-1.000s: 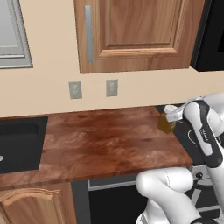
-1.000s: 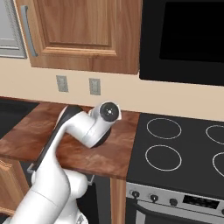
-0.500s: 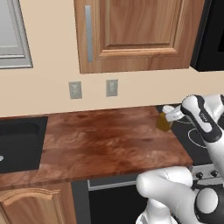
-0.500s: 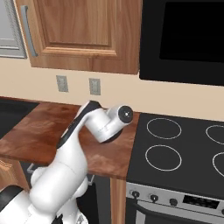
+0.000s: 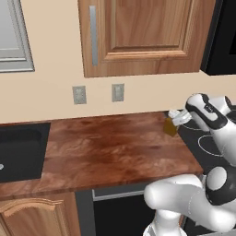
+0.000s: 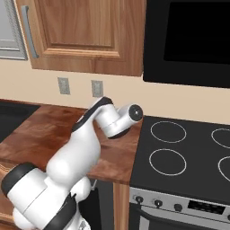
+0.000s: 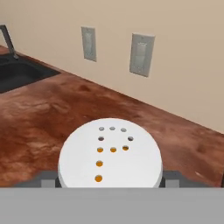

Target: Collect the turmeric, ketchup, and shaker from the cabinet and place them next to the stove.

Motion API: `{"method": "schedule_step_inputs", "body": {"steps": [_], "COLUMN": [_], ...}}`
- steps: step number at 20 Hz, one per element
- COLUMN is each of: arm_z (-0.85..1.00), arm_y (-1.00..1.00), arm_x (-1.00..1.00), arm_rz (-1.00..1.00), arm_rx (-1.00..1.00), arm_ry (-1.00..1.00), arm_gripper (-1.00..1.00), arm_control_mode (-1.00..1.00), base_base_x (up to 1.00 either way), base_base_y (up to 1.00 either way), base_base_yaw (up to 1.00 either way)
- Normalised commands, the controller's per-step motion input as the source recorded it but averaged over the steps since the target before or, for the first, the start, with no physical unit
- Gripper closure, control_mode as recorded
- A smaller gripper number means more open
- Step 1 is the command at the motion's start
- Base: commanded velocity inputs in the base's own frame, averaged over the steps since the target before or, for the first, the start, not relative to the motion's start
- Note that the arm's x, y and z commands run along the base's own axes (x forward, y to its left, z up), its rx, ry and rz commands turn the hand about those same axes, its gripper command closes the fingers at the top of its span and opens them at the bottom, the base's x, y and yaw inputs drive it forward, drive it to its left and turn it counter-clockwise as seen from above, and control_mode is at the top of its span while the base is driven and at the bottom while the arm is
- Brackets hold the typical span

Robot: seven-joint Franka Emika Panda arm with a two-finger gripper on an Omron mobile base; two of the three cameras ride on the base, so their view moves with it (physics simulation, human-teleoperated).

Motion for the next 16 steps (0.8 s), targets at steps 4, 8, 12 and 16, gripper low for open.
{"method": "schedule_step_inputs", "body": {"steps": [4,8,12,16], "arm_z": [-0.35,-0.34,-0.23,-0.22], "arm_y": [0.00,0.00,0.00,0.00], "arm_x": [0.40,0.35,0.27,0.23], "arm_rz": [0.04,0.04,0.05,0.05], "arm_rx": [-0.01,0.00,0.00,0.00], "arm_ry": [0.00,0.00,0.00,0.00], "arm_gripper": [1.00,1.00,1.00,1.00], "arm_control_mode": [-1.00,-1.00,-1.00,-1.00], "base_base_x": [0.00,0.00,0.00,0.00], "base_base_y": [0.00,0.00,0.00,0.00], "base_base_yaw": [0.00,0.00,0.00,0.00]}}
